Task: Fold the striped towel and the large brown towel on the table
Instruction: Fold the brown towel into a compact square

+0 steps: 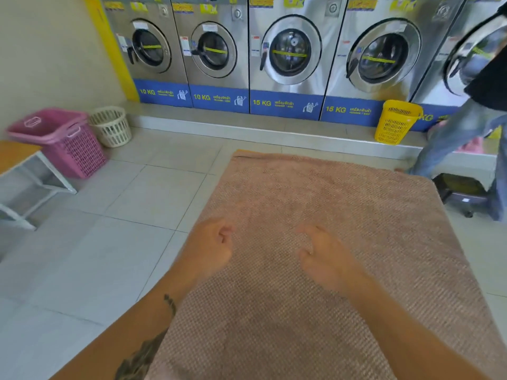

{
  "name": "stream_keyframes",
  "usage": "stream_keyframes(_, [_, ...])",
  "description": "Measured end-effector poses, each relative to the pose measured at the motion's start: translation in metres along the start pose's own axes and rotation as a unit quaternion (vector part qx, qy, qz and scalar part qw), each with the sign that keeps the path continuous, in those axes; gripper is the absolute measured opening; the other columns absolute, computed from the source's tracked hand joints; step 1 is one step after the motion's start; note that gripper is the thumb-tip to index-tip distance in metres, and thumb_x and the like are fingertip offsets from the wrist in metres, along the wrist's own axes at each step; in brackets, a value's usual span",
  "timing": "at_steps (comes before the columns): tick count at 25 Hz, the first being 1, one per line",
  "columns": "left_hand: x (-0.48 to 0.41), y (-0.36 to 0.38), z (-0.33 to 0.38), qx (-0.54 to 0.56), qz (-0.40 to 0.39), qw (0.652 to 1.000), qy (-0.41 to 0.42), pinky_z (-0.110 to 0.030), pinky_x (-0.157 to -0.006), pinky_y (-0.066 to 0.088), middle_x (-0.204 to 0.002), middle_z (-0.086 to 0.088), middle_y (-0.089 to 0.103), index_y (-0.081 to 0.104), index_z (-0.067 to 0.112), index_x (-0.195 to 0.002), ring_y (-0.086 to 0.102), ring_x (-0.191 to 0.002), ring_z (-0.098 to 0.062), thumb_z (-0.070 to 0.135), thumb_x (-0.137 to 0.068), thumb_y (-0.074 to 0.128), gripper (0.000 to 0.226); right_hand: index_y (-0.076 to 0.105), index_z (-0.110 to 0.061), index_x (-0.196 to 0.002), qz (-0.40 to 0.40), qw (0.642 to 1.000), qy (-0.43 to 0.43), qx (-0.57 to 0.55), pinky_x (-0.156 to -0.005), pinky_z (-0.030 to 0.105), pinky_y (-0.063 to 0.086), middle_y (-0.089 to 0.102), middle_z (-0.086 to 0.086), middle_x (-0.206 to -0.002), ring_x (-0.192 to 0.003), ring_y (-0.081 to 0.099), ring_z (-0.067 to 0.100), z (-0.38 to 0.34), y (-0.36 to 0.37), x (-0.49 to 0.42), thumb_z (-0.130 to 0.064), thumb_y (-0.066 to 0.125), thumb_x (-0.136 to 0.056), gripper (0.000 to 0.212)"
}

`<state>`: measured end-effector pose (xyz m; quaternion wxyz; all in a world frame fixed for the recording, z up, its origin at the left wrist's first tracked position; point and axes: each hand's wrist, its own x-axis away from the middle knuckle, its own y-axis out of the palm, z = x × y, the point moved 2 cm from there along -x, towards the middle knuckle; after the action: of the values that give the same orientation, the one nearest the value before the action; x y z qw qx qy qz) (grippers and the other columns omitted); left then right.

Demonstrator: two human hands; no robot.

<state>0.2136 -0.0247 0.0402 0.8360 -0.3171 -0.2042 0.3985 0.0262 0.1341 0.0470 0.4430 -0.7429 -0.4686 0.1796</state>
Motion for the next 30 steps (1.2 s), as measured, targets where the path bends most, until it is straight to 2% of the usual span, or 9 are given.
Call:
stream_keyframes(3, [0.061, -0.026, -0.026, 0.014, -0.005, 0.999, -0.03, -0.023, -0.095, 0.045, -0.118, 0.01, 0.06, 0.066, 0.022, -0.119, 0.057, -0.107, -0.01, 0.011, -0.097, 0.051, 0.029, 0.044, -0.03, -0.142, -0.009, 0.999, -0.022, -0.029, -0.109, 0.041, 0.043, 0.034, -0.004, -0.155, -0.136, 0.043, 0.021, -0.048, 0.021, 0.045, -0.024, 0.055, -0.097, 0.047])
stream_keyframes(6, [0.102, -0.054, -0.049, -0.004, -0.003, 1.0, -0.018, -0.018, -0.084, 0.044, -0.116, 0.011, 0.061, 0.066, 0.026, -0.118, 0.059, -0.097, -0.007, 0.013, -0.096, 0.053, 0.028, 0.043, -0.027, -0.145, -0.011, 0.998, -0.053, -0.042, -0.106, 0.029, 0.04, 0.034, -0.004, -0.153, -0.13, 0.045, 0.016, -0.097, 0.04, 0.075, -0.021, 0.056, -0.097, 0.05])
stream_keyframes(8, [0.113, -0.073, -0.062, -0.013, 0.001, 1.0, -0.008, -0.018, -0.079, 0.05, -0.113, 0.011, 0.064, 0.066, 0.03, -0.111, 0.061, -0.09, -0.004, 0.014, -0.096, 0.055, 0.025, 0.042, -0.028, -0.144, -0.009, 0.998, -0.055, -0.041, -0.105, 0.028, 0.039, 0.033, -0.004, -0.153, -0.129, 0.045, 0.016, -0.123, 0.053, 0.086, -0.021, 0.056, -0.097, 0.05])
stream_keyframes(13, [0.119, -0.128, -0.11, -0.01, -0.012, 0.999, 0.031, -0.02, -0.084, 0.052, -0.11, 0.009, 0.062, 0.067, 0.026, -0.109, 0.061, -0.095, -0.01, 0.01, -0.098, 0.053, 0.025, 0.04, -0.03, -0.146, 0.01, 0.999, -0.024, -0.029, -0.105, 0.033, 0.041, 0.033, -0.004, -0.155, -0.135, 0.044, 0.02, -0.182, 0.1, 0.095, -0.025, 0.056, -0.097, 0.052])
stream_keyframes(16, [0.109, -0.163, -0.16, -0.014, -0.06, 0.995, 0.073, -0.017, -0.078, 0.052, -0.112, 0.008, 0.063, 0.066, 0.029, -0.106, 0.063, -0.092, -0.008, 0.011, -0.098, 0.051, 0.024, 0.038, -0.027, -0.148, 0.042, 0.999, 0.021, -0.018, -0.105, 0.032, 0.039, 0.032, 0.0, -0.156, -0.139, 0.039, 0.023, -0.218, 0.137, 0.09, -0.02, 0.054, -0.098, 0.053])
stream_keyframes(19, [0.1, -0.185, -0.217, -0.027, -0.12, 0.989, 0.084, -0.021, -0.075, 0.053, -0.109, 0.012, 0.063, 0.067, 0.031, -0.106, 0.063, -0.088, -0.005, 0.016, -0.097, 0.048, 0.025, 0.039, -0.029, -0.147, 0.042, 0.995, 0.088, -0.002, -0.112, 0.04, 0.038, 0.036, 0.003, -0.154, -0.138, 0.039, 0.025, -0.245, 0.182, 0.085, -0.02, 0.055, -0.094, 0.056])
stream_keyframes(23, [0.107, -0.179, -0.276, -0.077, -0.233, 0.967, 0.072, -0.031, -0.089, 0.054, -0.108, 0.014, 0.063, 0.064, 0.035, -0.11, 0.061, -0.097, -0.008, 0.024, -0.094, 0.047, 0.026, 0.049, -0.028, -0.138, 0.001, 0.993, 0.11, 0.042, -0.109, 0.044, 0.039, 0.044, -0.003, -0.14, -0.13, 0.04, 0.024, -0.28, 0.243, 0.1, -0.025, 0.063, -0.08, 0.06])
stream_keyframes(27, [0.139, -0.14, -0.293, -0.052, -0.295, 0.953, 0.037, -0.032, -0.087, 0.053, -0.108, 0.009, 0.064, 0.062, 0.031, -0.114, 0.061, -0.097, -0.014, 0.034, -0.09, 0.054, 0.025, 0.04, -0.031, -0.141, -0.053, 0.976, 0.094, 0.189, -0.115, 0.046, 0.029, 0.028, 0.001, -0.148, -0.14, 0.022, 0.03, -0.29, 0.287, 0.128, -0.025, 0.066, -0.079, 0.068])
stream_keyframes(30, [0.159, -0.102, -0.301, -0.063, -0.334, 0.94, 0.033, -0.031, -0.09, 0.05, -0.126, 0.005, 0.061, 0.051, 0.032, -0.128, 0.061, -0.108, -0.019, 0.039, -0.09, 0.057, 0.039, 0.038, -0.037, -0.134, -0.088, 0.958, 0.089, 0.256, -0.113, 0.044, 0.029, 0.016, 0.005, -0.152, -0.142, 0.013, 0.033, -0.282, 0.3, 0.14, -0.021, 0.07, -0.073, 0.071])
